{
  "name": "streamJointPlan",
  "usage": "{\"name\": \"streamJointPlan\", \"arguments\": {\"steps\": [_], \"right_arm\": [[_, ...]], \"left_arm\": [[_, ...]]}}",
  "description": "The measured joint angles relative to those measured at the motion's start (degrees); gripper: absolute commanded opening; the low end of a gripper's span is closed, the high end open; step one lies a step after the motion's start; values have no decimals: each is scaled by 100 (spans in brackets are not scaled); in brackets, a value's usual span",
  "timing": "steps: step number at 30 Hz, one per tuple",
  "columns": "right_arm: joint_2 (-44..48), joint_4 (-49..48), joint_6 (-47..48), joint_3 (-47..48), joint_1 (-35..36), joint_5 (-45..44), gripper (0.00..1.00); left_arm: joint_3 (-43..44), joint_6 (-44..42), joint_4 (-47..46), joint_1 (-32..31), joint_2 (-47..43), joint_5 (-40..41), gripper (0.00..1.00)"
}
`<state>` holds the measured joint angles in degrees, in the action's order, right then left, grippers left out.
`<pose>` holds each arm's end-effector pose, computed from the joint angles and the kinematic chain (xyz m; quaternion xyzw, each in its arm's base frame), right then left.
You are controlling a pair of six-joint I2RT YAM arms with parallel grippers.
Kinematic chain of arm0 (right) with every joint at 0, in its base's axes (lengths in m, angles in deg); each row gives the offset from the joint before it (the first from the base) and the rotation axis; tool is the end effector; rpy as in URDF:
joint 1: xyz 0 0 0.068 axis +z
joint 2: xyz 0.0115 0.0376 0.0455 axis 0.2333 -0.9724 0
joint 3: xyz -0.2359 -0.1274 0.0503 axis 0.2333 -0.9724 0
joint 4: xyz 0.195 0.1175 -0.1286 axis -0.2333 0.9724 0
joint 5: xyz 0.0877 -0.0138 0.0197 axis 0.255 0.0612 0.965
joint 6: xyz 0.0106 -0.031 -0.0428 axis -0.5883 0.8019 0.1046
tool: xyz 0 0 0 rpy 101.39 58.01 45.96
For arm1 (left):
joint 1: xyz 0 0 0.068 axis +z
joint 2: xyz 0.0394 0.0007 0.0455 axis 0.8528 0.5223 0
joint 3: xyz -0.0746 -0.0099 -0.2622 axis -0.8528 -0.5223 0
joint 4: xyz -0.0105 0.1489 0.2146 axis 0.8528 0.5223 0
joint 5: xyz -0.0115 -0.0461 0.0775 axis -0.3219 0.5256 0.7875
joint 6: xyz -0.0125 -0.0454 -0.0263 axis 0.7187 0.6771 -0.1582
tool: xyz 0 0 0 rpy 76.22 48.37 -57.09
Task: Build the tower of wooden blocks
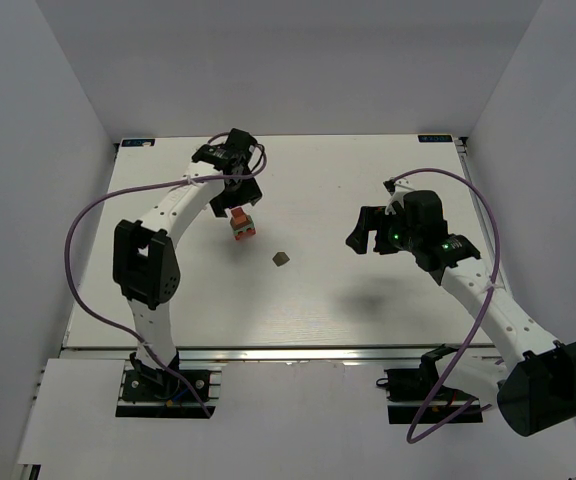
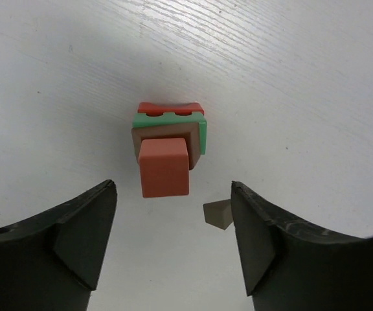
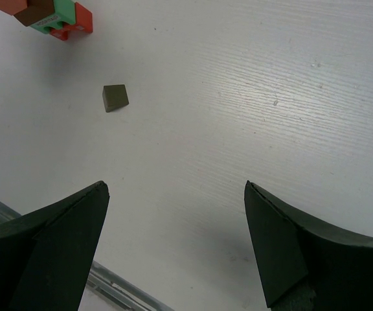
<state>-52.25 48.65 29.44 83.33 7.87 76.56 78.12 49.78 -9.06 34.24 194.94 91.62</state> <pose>0.2260 0.0950 0.2921 -0.0826 0.8716 0.2259 0.4272 0.3741 -0.1575 0.2790 -0.2091 0.9518 0.0150 0.2238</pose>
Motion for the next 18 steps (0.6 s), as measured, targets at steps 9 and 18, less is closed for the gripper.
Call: {"name": "streamJointPlan", "arguments": {"steps": [9, 18], "right_arm": [[129, -31, 70, 0, 0, 118, 89], [739, -177, 459, -57, 0, 212, 89]], "left_arm": [[0, -273, 57, -55, -673, 50, 98], [136, -1696, -315, -1598, -1816, 197, 98]]}}
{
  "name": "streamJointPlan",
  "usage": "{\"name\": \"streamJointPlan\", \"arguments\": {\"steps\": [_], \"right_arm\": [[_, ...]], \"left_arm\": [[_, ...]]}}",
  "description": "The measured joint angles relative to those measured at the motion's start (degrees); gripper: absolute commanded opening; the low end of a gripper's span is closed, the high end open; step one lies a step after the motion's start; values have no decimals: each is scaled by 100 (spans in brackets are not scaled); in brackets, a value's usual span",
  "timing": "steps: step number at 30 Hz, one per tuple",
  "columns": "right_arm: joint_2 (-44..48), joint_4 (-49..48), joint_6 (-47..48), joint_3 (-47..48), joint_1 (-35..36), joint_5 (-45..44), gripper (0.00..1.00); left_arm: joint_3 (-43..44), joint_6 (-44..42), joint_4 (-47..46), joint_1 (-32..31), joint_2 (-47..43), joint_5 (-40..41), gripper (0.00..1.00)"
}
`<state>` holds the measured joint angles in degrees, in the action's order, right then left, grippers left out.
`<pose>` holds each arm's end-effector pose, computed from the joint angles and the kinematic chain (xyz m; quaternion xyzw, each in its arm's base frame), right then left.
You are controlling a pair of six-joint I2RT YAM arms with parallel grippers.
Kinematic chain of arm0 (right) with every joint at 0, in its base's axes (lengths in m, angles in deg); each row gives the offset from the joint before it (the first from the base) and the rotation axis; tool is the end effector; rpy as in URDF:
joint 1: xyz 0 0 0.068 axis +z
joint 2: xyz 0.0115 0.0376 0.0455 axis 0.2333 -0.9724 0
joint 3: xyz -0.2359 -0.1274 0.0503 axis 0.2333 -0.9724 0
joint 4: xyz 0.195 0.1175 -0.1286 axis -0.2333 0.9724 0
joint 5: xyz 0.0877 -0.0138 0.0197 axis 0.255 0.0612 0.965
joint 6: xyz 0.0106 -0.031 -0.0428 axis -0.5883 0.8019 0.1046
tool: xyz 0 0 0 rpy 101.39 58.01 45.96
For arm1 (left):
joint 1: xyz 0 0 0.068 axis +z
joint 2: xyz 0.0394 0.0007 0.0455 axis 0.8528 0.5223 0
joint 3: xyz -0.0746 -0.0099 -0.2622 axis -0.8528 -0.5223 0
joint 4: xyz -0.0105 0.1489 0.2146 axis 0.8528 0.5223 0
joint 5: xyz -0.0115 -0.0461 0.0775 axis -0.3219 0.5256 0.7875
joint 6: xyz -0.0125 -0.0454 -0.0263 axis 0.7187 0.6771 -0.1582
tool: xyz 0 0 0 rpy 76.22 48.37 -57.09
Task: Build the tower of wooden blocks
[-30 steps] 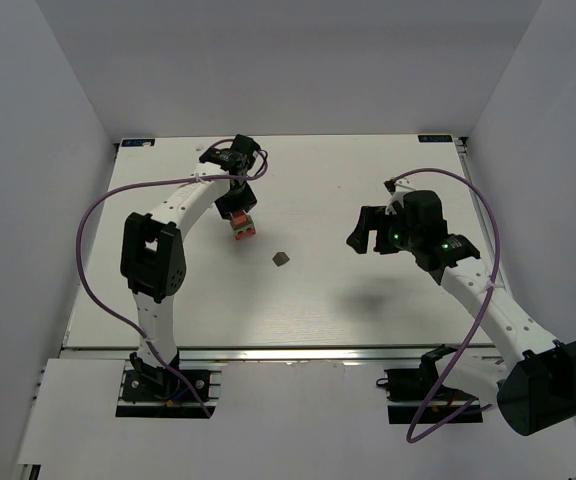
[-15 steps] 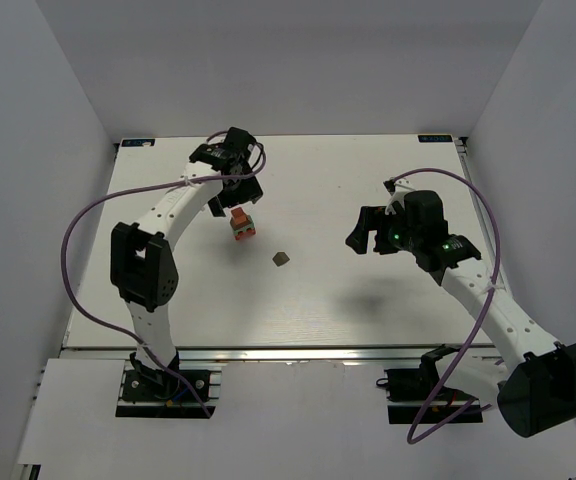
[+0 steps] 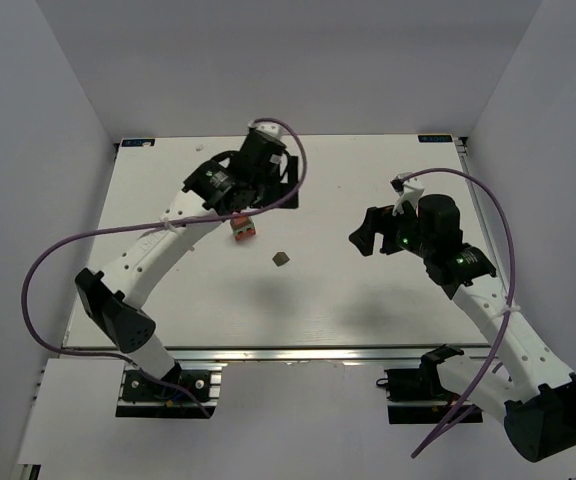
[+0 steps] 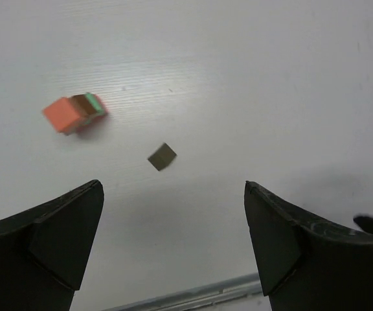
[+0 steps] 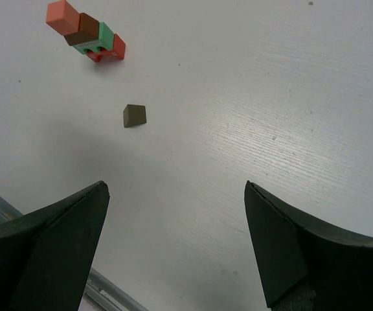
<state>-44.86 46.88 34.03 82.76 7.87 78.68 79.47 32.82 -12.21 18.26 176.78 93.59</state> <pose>0.2034 0.0875 0.3192 -0.1296 0.8267 0.2381 0.4931 0.2659 -0.2102 0.4022 0.0306 0.9199 -0.0829 0.3821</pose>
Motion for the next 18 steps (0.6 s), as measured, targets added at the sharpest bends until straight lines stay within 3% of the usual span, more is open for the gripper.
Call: {"name": "streamJointPlan", "arguments": {"steps": [4, 11, 18], "right_arm": [[184, -35, 133, -50, 0, -9, 89], [264, -35, 236, -50, 0, -48, 89], [289, -35, 293, -50, 0, -46, 89]], "left_arm": [[-520, -748, -413, -503, 109, -498, 98], [-2369, -1827, -1327, -562, 485, -1423, 98], [-2564, -2531, -2011, -540, 879, -1773, 94]]}}
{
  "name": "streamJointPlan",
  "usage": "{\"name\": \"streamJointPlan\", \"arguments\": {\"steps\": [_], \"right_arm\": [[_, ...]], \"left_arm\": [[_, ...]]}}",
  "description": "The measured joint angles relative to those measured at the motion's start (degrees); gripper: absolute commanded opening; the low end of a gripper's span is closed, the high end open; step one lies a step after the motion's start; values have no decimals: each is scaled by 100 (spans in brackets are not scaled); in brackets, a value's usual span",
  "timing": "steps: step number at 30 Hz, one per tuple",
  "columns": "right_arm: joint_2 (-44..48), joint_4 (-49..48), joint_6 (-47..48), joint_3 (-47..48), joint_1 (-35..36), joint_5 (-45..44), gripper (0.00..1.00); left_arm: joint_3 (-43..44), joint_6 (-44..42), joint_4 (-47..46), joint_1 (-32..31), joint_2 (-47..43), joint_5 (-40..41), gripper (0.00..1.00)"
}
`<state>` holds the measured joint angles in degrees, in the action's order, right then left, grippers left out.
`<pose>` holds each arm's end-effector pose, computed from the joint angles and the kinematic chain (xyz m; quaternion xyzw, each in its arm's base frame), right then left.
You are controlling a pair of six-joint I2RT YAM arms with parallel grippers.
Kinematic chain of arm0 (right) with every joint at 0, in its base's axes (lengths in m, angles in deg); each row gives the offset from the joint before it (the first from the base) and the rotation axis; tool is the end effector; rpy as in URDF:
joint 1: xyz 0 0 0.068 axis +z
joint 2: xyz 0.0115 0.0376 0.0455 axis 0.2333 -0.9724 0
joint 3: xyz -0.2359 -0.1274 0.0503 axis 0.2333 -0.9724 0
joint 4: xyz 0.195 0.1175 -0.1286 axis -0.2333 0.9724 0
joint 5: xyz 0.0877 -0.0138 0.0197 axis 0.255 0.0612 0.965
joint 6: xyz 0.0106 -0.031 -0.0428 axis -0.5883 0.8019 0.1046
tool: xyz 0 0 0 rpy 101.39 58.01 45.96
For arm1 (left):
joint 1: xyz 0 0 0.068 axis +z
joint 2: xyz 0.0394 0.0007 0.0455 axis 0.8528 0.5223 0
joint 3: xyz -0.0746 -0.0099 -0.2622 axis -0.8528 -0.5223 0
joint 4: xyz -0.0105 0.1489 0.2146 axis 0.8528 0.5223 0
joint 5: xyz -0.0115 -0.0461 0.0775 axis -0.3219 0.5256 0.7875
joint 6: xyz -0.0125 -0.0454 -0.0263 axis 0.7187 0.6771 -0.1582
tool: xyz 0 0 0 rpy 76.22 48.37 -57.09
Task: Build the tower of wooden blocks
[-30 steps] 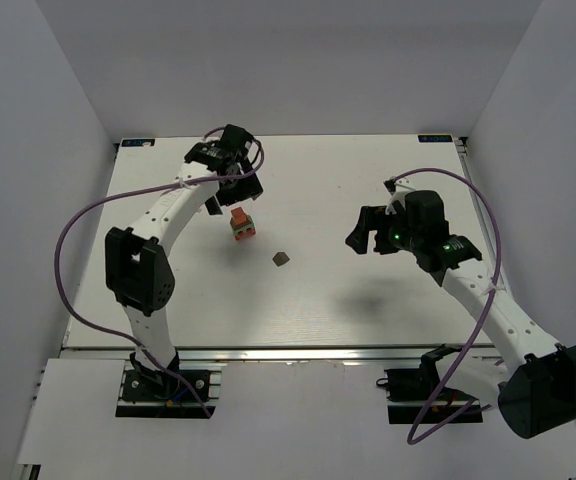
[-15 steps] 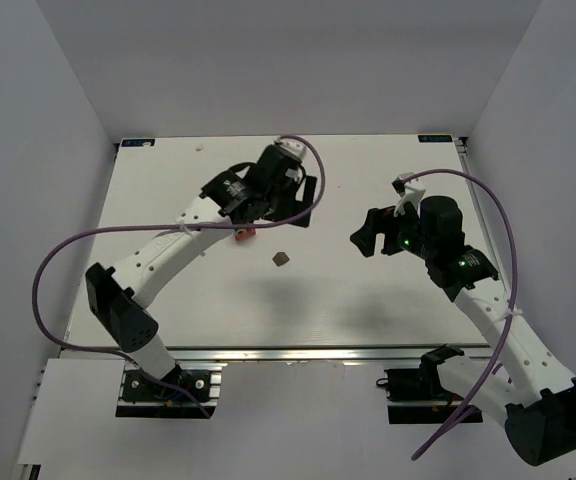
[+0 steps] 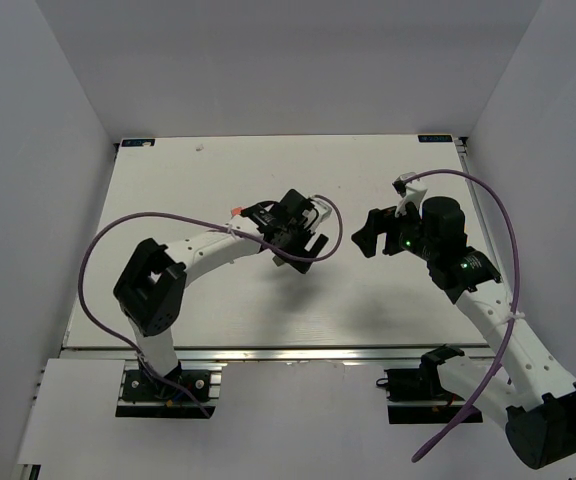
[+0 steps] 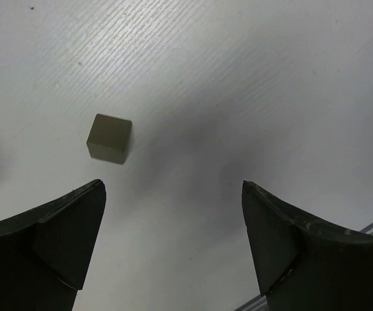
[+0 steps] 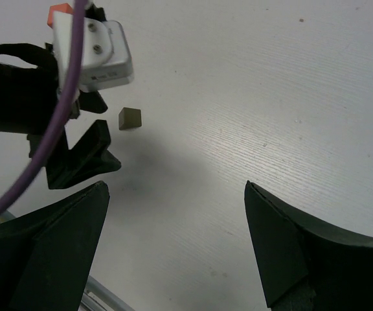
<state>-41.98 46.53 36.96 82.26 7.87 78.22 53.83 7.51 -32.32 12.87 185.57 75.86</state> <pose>0.1939 0.0835 0.3266 -0.1492 0.8104 0.2260 0.5195 0.2637 -0.2689 0.2313 0.3444 0.9057 -0.0978 0.2272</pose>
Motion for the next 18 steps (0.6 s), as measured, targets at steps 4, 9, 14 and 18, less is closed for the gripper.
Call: {"name": "streamJointPlan", "arguments": {"steps": [4, 9, 14, 18], "right_arm": [[-13, 0, 4, 0, 0, 2, 89], [-79, 0, 17, 0, 0, 4, 89], [-103, 2, 22, 0, 0, 4, 89], [-142, 2, 24, 0, 0, 17, 89]], "left_arm": [[9, -249, -186, 107, 433, -127, 93], [9, -459, -295, 481, 848, -498, 96], [9, -588, -398, 787, 1001, -920, 95], [9, -664, -463, 841, 1010, -1130, 89]]}}
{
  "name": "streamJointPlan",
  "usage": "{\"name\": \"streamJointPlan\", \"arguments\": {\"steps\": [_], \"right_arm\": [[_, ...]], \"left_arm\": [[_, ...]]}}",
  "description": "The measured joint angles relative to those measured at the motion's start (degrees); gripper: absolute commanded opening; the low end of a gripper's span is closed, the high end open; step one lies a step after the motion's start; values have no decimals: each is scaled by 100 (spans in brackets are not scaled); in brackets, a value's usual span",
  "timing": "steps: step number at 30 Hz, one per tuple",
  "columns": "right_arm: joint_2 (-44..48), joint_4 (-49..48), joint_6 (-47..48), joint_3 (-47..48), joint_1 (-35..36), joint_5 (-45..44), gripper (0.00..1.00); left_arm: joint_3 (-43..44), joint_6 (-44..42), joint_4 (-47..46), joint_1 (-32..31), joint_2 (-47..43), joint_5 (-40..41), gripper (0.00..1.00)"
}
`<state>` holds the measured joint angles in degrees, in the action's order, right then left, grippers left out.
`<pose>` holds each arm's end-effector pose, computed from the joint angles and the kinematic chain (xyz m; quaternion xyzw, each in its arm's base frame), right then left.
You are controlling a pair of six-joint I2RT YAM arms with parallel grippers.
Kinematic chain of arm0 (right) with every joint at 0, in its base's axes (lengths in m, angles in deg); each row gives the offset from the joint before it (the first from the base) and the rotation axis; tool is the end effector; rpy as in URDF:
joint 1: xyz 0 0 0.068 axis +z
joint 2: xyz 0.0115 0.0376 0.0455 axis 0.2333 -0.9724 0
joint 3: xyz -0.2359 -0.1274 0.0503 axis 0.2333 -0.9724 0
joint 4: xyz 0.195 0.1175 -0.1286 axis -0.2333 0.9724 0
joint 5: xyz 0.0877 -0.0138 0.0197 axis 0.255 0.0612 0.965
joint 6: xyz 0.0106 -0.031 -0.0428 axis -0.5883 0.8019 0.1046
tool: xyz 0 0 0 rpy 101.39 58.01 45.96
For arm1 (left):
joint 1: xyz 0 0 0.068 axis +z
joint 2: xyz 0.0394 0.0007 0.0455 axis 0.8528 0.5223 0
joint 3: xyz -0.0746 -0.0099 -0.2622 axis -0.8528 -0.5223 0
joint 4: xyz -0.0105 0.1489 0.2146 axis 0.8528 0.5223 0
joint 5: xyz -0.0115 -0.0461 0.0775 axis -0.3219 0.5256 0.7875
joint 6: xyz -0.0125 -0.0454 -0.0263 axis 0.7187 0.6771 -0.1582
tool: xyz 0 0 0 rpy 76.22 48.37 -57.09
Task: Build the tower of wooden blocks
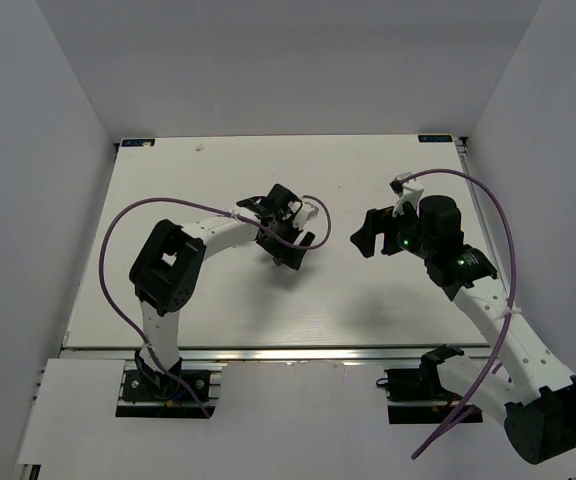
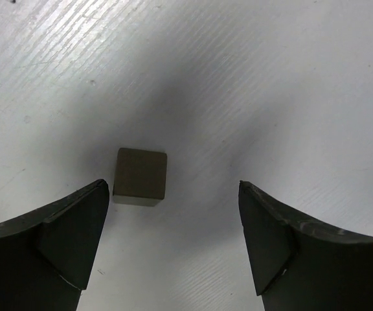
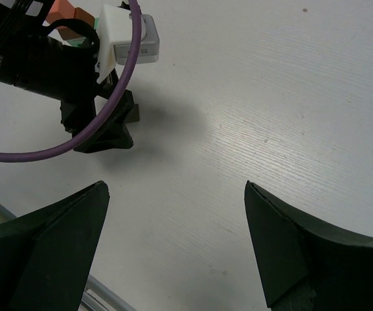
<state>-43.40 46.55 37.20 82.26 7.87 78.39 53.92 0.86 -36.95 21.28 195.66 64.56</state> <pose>0.1987 0.0855 0.3218 -0.1514 0.8170 0.2241 0.5094 0.3146 -0.2471 0.1711 0.3516 0.9099 -0.1455 0.1651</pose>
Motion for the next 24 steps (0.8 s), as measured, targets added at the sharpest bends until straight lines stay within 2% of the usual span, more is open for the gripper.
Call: {"name": "streamJointPlan", "arguments": {"steps": [5, 10, 13, 17, 19, 21, 22, 24], "right_arm": [[-101, 7, 0, 0, 0, 26, 89], [-109, 9, 15, 0, 0, 24, 89], [-109, 9, 20, 0, 0, 24, 89], [-109, 9, 22, 0, 0, 24, 89], [-109, 9, 22, 0, 0, 24, 89], [-109, 9, 26, 0, 0, 24, 89], [-107, 9, 31, 0, 0, 24, 89], [-105, 9, 37, 0, 0, 24, 89]], "left_arm": [[-2, -85, -22, 44, 0, -151, 72], [-9, -216, -13, 81, 4, -201, 66], [4, -245, -11, 103, 92, -219, 57], [76, -278, 11, 107, 208, -234, 54], [85, -269, 4, 107, 225, -234, 46], [85, -262, 7, 107, 225, -236, 43], [87, -264, 4, 107, 225, -236, 37], [90, -247, 7, 107, 225, -234, 36]]}}
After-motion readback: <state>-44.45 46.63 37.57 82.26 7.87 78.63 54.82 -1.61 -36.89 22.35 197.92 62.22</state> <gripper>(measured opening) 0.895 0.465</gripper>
